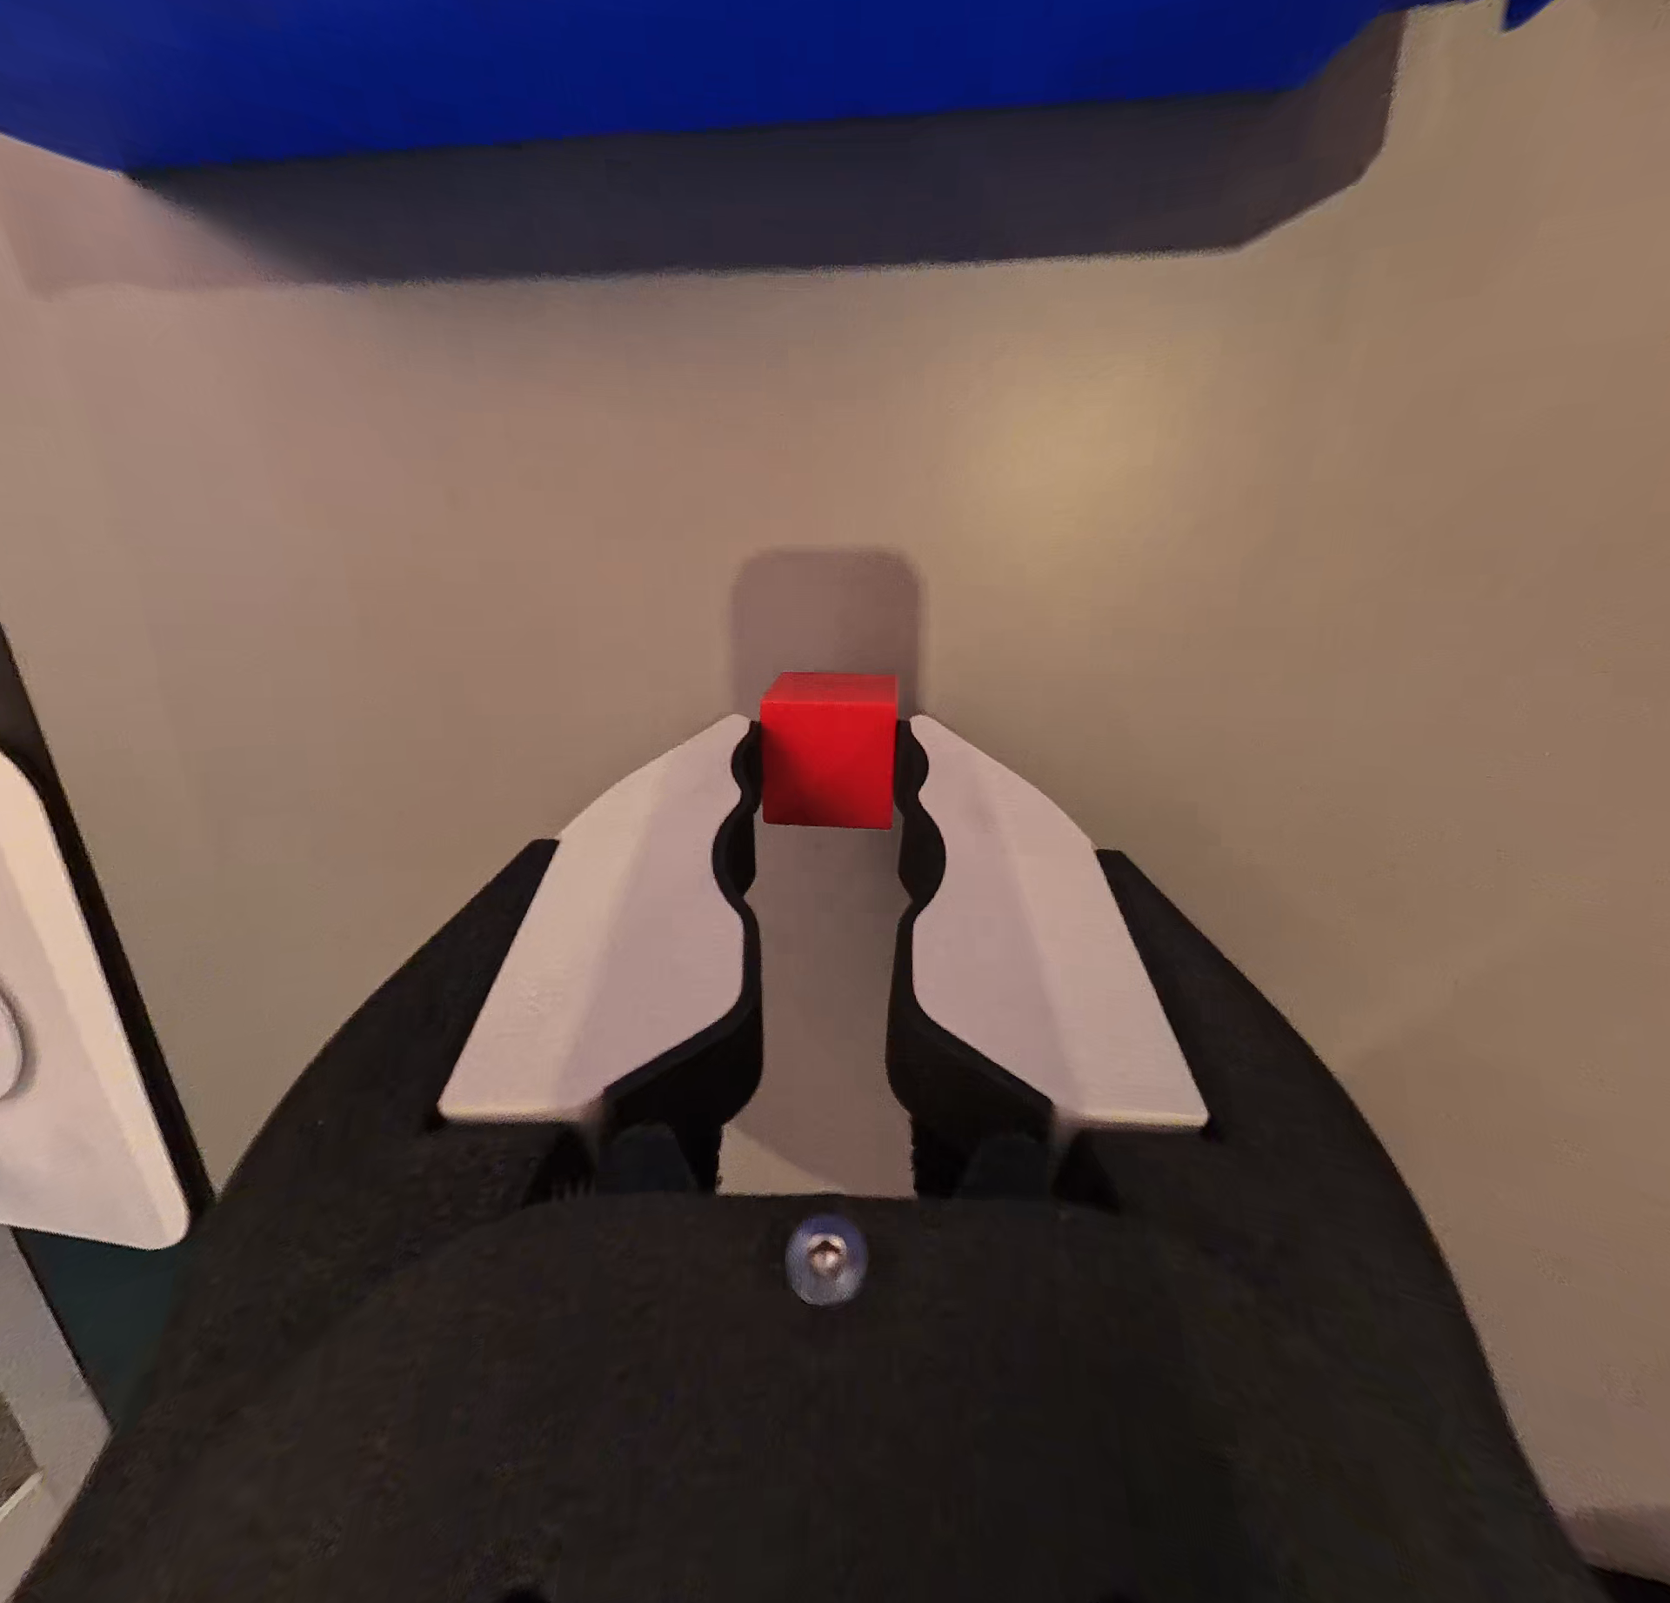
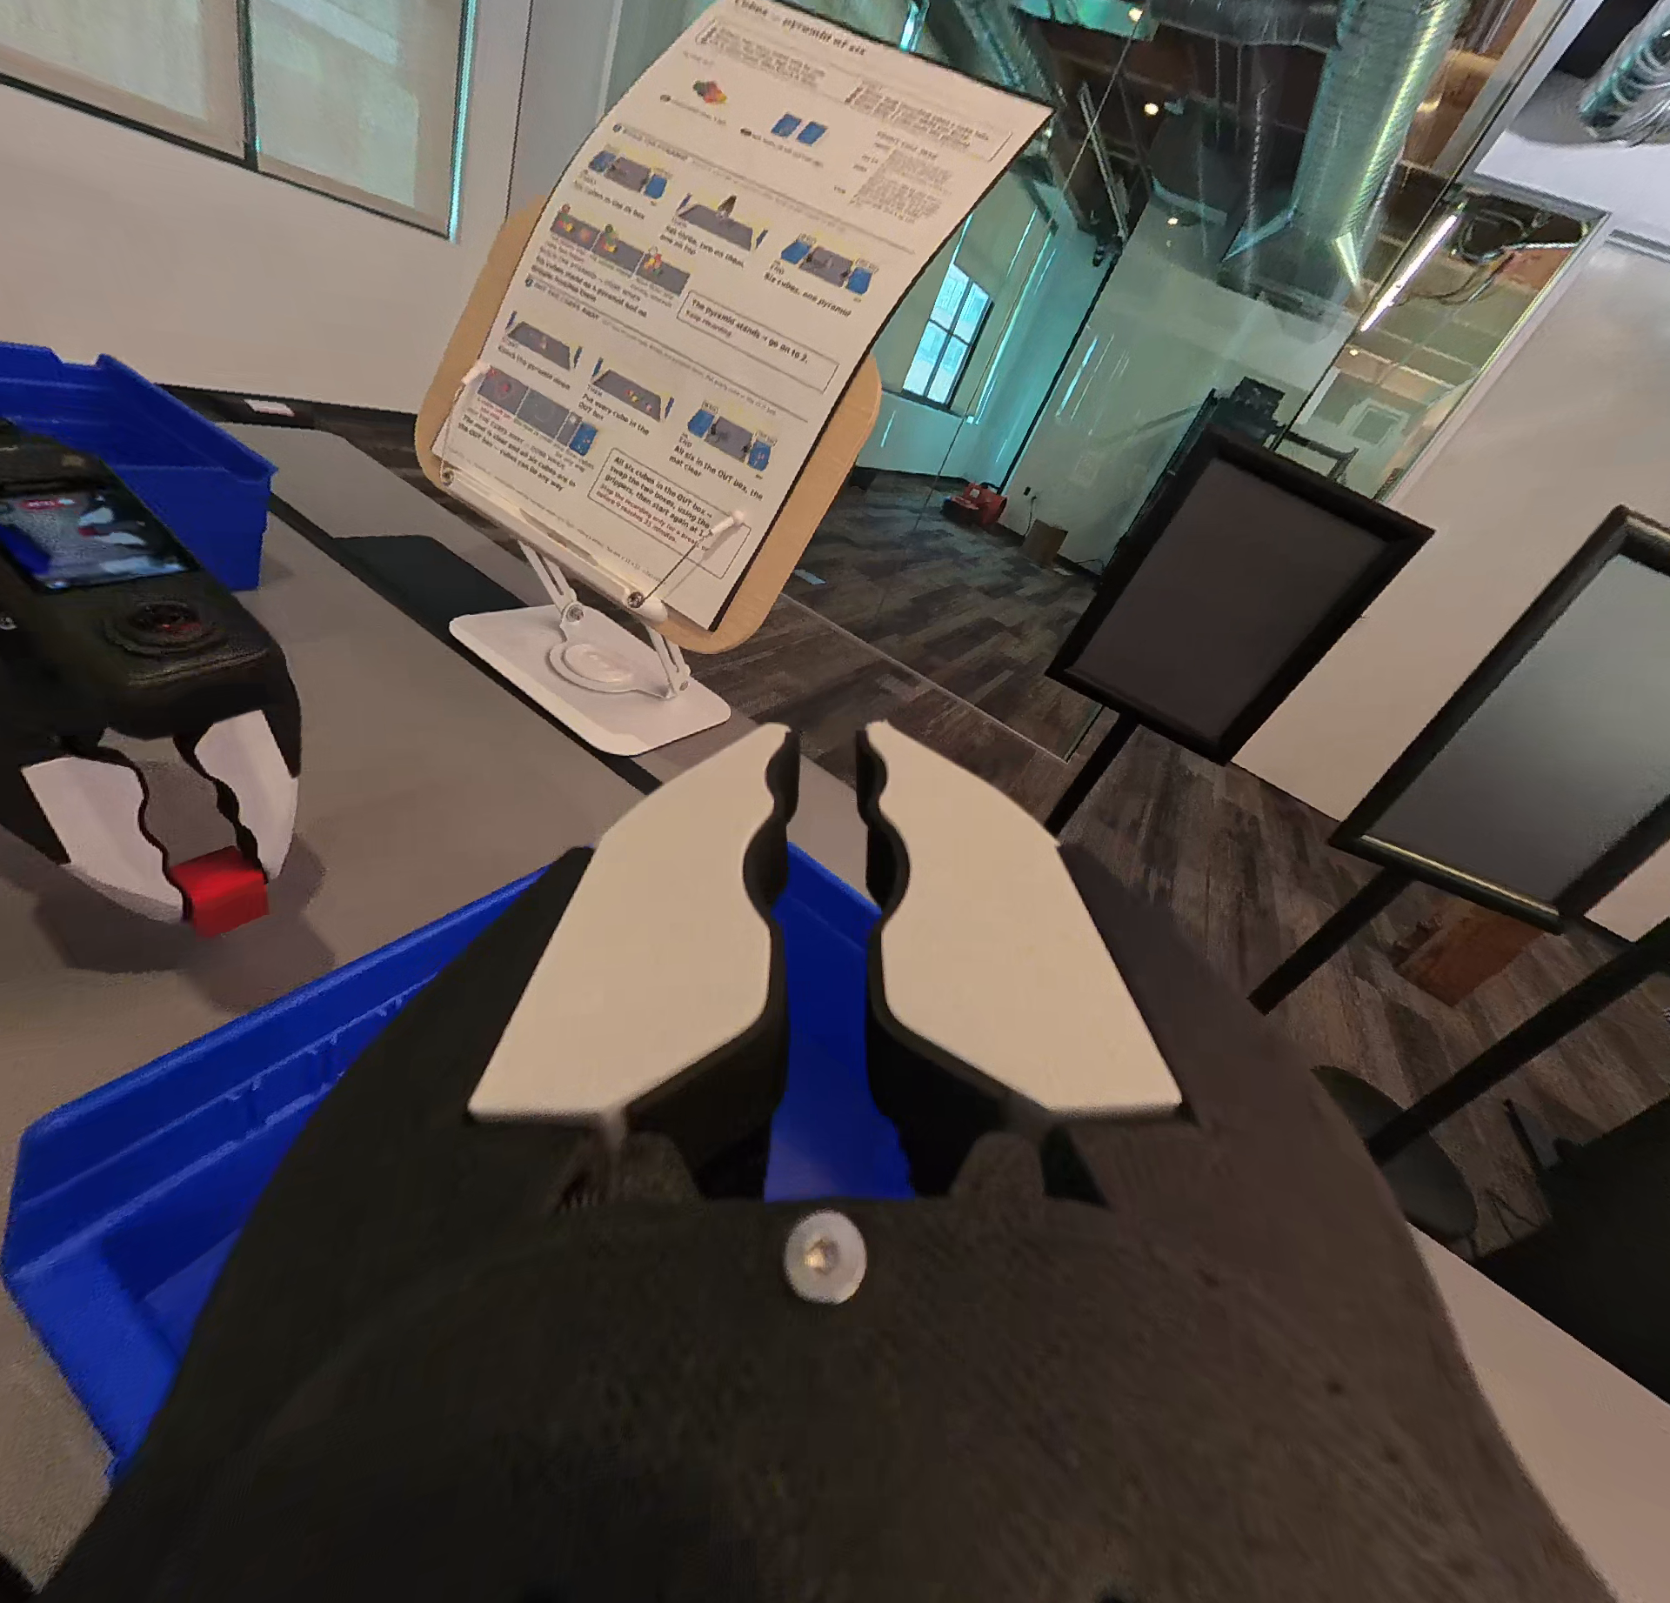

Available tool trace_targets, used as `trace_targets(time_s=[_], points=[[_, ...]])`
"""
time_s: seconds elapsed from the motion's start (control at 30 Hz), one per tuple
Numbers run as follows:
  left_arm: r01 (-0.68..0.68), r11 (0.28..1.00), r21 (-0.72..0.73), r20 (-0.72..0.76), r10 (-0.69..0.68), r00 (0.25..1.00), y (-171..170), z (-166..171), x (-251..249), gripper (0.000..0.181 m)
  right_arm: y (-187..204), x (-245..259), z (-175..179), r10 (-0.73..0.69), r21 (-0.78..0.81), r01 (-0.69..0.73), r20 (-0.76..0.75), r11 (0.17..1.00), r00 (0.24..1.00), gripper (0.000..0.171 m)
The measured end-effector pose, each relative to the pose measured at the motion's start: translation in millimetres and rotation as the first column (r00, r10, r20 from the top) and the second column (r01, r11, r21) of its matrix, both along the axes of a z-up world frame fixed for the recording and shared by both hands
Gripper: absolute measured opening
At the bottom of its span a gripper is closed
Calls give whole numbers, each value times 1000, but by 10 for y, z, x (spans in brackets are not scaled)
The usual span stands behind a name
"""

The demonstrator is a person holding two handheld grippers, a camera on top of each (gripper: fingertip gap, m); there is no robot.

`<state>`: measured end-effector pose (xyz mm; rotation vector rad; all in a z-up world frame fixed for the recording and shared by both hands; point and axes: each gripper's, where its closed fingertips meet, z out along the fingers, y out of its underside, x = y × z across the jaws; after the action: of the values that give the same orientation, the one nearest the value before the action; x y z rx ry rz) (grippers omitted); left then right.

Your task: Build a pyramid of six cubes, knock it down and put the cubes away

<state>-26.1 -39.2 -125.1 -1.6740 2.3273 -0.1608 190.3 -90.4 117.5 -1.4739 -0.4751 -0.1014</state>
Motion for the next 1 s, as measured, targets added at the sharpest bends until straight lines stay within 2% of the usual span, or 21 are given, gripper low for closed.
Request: trace_targets(time_s=[0.13, 0.9, 1.0], points=[[17, 999, 37, -49, -15, 999, 46, -94, 14, 28, 66, 0, -26, -16, 0, 16, 16, 1000, 1000, 15], [23, 1000, 2, -67, -23, 998, 50, -265, 75, 28, 16, 345, -100, -45, 2, 46, -82, 999, 996, 15], [11, 1000, 12, -93, -10, 996, 71, -300, 41, 39, 52, 347, -149, -45, -15, 44, -81, 999, 996, 15]])
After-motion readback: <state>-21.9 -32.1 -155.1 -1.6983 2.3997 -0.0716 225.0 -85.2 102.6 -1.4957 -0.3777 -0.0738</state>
